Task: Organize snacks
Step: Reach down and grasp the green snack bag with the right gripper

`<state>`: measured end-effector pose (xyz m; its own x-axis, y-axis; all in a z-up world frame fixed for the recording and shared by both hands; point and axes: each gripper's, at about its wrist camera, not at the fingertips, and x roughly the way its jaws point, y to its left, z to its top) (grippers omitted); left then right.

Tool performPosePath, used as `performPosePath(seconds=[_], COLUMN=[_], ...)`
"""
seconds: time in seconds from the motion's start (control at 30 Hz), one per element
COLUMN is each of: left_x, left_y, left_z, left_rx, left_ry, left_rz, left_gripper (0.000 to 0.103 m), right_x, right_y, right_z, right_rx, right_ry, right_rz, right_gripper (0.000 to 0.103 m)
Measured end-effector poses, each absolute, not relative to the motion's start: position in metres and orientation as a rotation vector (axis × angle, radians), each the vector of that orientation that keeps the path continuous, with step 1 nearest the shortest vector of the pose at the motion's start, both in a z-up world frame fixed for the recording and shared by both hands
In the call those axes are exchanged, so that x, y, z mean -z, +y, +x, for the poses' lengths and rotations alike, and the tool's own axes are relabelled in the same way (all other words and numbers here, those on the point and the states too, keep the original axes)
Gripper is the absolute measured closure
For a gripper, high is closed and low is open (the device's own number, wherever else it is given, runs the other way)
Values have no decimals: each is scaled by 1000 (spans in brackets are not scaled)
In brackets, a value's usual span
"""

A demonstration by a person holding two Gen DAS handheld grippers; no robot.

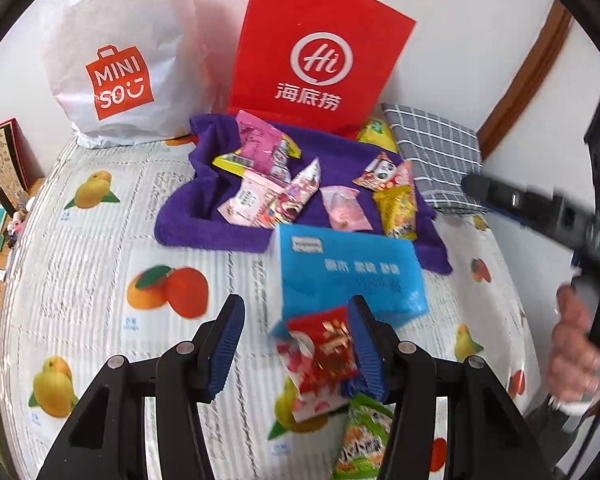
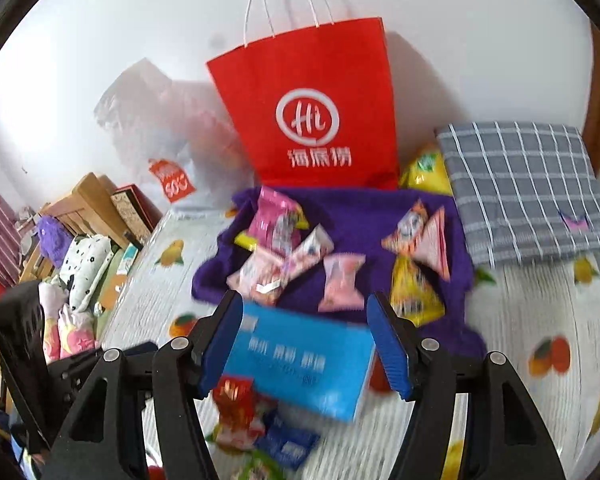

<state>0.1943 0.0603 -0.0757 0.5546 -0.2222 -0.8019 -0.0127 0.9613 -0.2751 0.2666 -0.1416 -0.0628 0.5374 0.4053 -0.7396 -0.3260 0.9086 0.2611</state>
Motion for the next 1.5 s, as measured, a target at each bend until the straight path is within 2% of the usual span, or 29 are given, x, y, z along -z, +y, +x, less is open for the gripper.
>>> performPosePath(seconds=[0.43,0.67,0.93,1.5], left_x=[91,97,112,122], left_y=[67,76,94,94], left_z=[130,105,85,77], left_rx=[113,111,103,114], left_ry=[967,945,944,955], left_rz=[-271,-274,-296,-316], left_gripper=[52,51,51,51], right_x=[113,140,164,183], right_y=[-148,-134,-107,-127], right_z=[140,105,99,90], right_rx=[-416,-427,-332,-306], right_ry=[948,969,946,946], right_rz=[141,219,118,31], right_gripper=[39,39,39,39])
